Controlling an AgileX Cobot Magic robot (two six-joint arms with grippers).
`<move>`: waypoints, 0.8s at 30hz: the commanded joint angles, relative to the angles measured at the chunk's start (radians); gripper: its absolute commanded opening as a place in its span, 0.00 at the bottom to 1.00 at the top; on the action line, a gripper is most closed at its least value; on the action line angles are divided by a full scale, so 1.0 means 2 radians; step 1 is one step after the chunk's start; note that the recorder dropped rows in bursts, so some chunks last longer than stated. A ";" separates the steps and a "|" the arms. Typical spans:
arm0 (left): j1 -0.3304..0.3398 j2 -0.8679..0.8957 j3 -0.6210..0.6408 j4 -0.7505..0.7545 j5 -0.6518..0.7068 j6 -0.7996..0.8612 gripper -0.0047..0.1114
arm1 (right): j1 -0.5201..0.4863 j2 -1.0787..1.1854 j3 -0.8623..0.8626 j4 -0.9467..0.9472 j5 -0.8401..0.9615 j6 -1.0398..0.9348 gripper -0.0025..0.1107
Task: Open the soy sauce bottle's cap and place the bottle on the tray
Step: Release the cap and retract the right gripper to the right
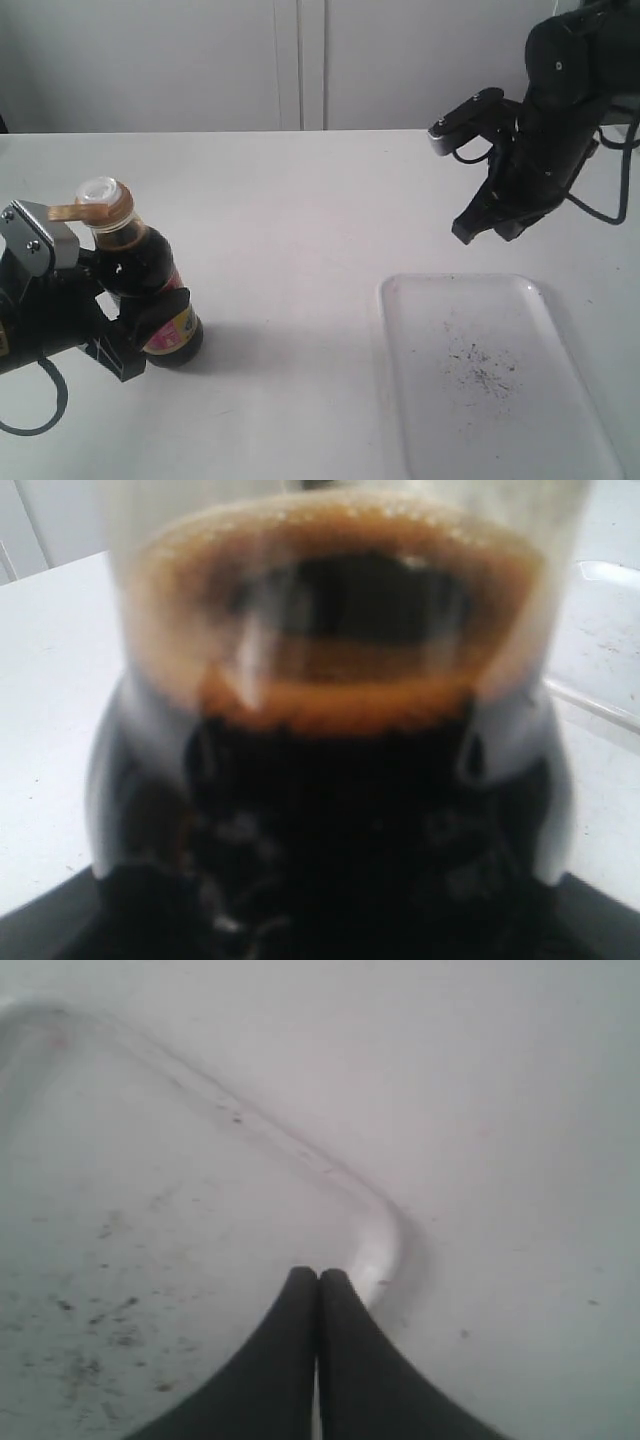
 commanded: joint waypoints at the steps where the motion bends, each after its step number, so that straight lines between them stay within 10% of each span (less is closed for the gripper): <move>1: 0.001 -0.003 0.000 -0.005 -0.010 -0.006 0.04 | -0.004 -0.006 0.001 0.078 0.025 -0.016 0.02; 24: 0.001 -0.003 -0.009 -0.012 -0.010 -0.034 0.04 | -0.160 -0.155 0.083 0.117 -0.060 -0.028 0.02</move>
